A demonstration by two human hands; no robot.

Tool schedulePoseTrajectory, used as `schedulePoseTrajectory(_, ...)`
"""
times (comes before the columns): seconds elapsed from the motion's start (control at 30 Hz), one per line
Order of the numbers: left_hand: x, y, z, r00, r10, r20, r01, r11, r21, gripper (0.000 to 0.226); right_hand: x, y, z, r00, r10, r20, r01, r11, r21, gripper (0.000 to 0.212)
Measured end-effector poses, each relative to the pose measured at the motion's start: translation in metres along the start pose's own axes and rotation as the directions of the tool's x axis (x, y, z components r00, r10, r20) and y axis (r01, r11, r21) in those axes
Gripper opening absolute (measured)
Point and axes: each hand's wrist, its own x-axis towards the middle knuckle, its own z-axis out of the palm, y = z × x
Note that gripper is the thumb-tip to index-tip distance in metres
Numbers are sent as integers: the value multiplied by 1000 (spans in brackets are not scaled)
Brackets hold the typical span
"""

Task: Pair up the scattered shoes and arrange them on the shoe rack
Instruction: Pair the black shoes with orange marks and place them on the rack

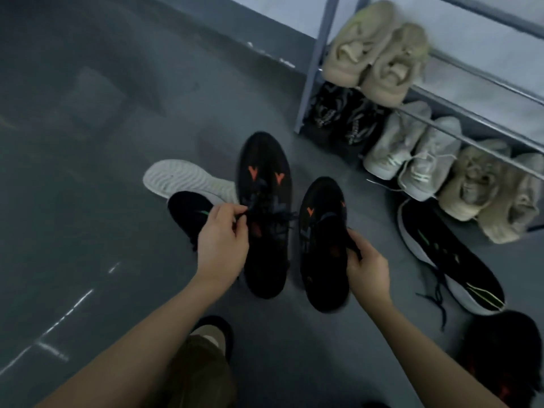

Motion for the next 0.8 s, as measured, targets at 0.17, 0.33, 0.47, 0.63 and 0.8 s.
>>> schedulePoseTrajectory(0.17,-16,30,63,979,129,155,-129,992,-15,12,-1,43,-16,987,115,110,-121,991,55,37)
schedulePoseTrajectory(0.33,-30,59,107,947,198,251,-190,980,-56,13,-10,41,-46,993,117,14,-115,934,339,50)
schedulePoseTrajectory(0.47,-38,90,137,902,266,341,-233,963,-135,16,-9,46,-64,992,98,-84,-70,956,286,50)
schedulePoseTrajectory(0.63,-42,109,162,840,327,433,-276,944,-178,19,2,71,-80,970,154,-187,-106,964,244,52)
schedulePoseTrajectory(0.8,-35,91,163,868,178,463,-340,893,293,48,11,99,-80,968,154,-200,-145,988,59,52)
